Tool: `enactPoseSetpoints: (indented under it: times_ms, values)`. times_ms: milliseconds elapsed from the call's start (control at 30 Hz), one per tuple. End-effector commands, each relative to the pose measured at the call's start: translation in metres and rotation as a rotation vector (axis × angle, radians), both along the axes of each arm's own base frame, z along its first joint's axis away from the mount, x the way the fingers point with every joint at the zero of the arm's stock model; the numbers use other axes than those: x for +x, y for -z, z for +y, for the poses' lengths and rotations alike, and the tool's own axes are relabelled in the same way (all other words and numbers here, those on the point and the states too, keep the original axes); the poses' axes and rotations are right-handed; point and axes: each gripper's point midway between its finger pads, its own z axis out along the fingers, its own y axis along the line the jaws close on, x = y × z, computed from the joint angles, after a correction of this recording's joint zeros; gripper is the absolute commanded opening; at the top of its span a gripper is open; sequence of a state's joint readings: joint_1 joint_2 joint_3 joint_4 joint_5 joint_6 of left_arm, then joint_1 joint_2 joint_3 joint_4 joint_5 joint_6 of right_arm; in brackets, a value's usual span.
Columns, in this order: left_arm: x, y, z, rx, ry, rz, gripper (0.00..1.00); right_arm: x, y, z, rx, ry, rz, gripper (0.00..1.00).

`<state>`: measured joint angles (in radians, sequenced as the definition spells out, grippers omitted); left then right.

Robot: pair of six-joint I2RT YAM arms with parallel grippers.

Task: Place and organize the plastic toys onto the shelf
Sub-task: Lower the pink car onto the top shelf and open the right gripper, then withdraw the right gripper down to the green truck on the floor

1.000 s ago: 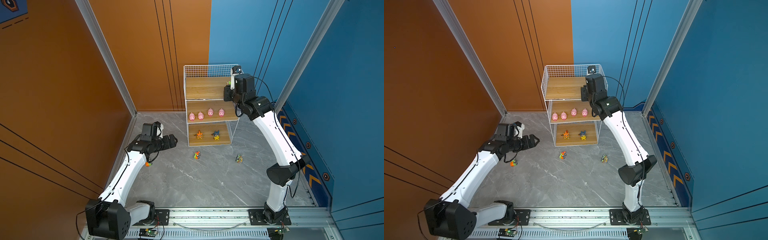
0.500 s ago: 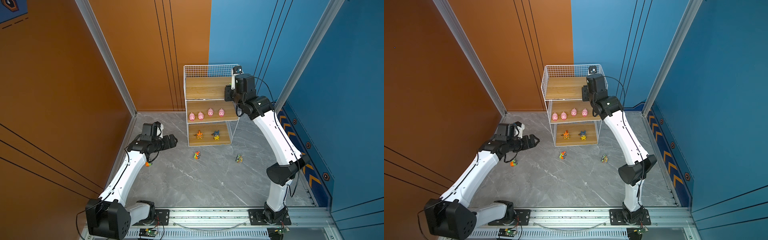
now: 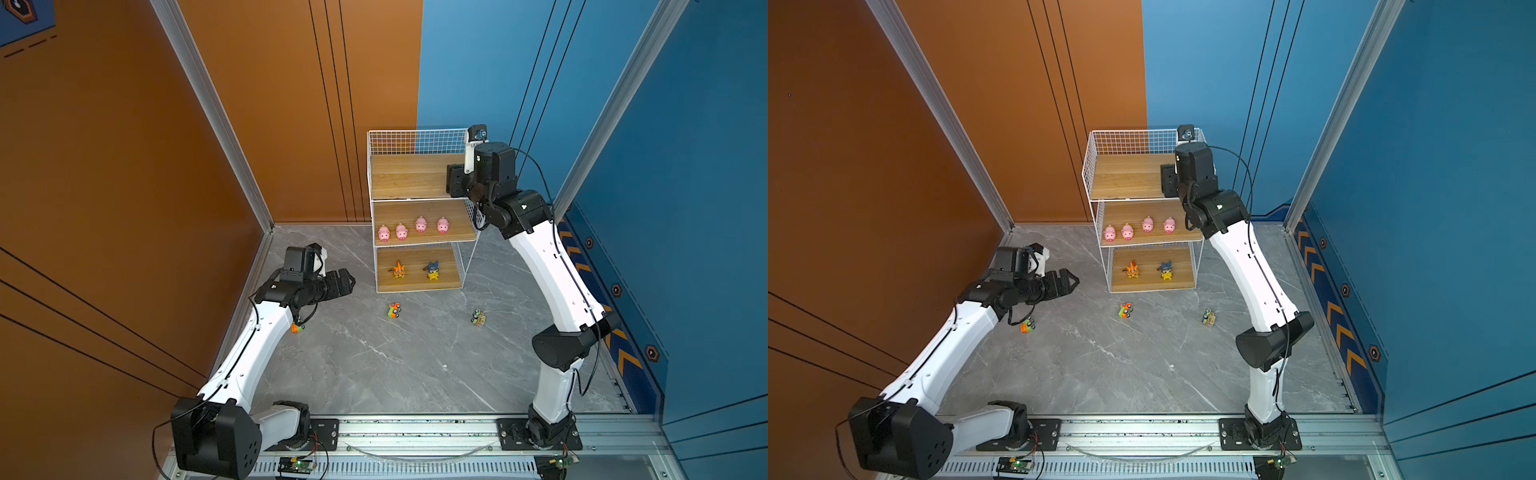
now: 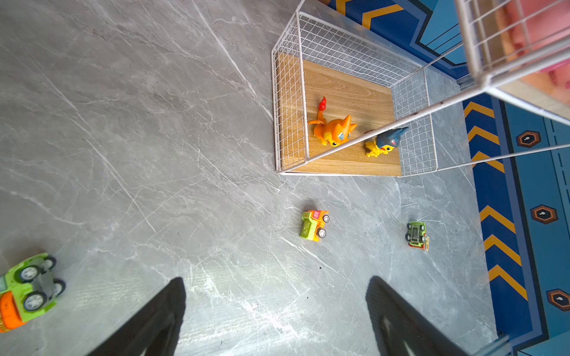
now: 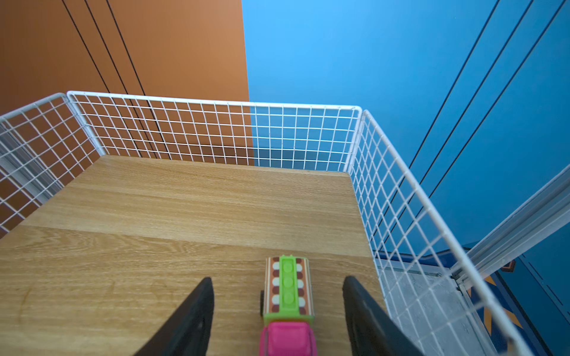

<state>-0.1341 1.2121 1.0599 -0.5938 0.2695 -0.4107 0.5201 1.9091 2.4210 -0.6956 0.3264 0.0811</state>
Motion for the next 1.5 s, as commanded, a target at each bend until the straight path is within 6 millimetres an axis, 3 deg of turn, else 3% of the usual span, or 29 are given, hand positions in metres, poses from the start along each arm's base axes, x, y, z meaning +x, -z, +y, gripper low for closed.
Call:
enactPoseSetpoints:
  times_ms: [0,233,367,533,767,967,1133,1300,1467]
  values:
    - [-0.001,0.007,0.000,0.021,0.009,0.008,0.93,-0.026,-0.038,0.010,0.000,-0.047,-0.094,0.69]
    - [-0.001,0.007,0.002,0.022,0.003,0.007,0.93,-0.096,-0.066,0.035,-0.069,-0.094,-0.233,0.71]
    - [-0.001,0.006,0.002,0.021,0.002,0.004,0.93,-0.137,-0.050,0.034,-0.105,-0.099,-0.256,0.72]
    - [-0.002,0.006,0.002,0.025,-0.001,0.003,0.93,-0.180,0.013,0.018,-0.122,-0.083,-0.188,0.72]
    - [-0.001,0.008,0.003,0.027,-0.002,0.008,0.93,-0.221,0.160,-0.038,0.011,0.003,0.076,0.71]
    - [-0.001,0.009,0.000,0.032,0.005,0.011,0.93,-0.232,0.261,-0.066,0.198,0.073,0.302,0.70]
    - [-0.002,0.009,-0.001,0.042,0.012,0.007,0.93,-0.220,0.319,-0.096,0.379,0.201,0.437,0.70]
    - [-0.004,0.009,-0.007,0.039,0.036,0.007,0.93,-0.203,0.352,-0.117,0.539,0.285,0.514,0.70]
    - [-0.005,0.008,-0.011,0.030,0.051,0.007,0.93,-0.182,0.376,-0.116,0.628,0.280,0.600,0.69]
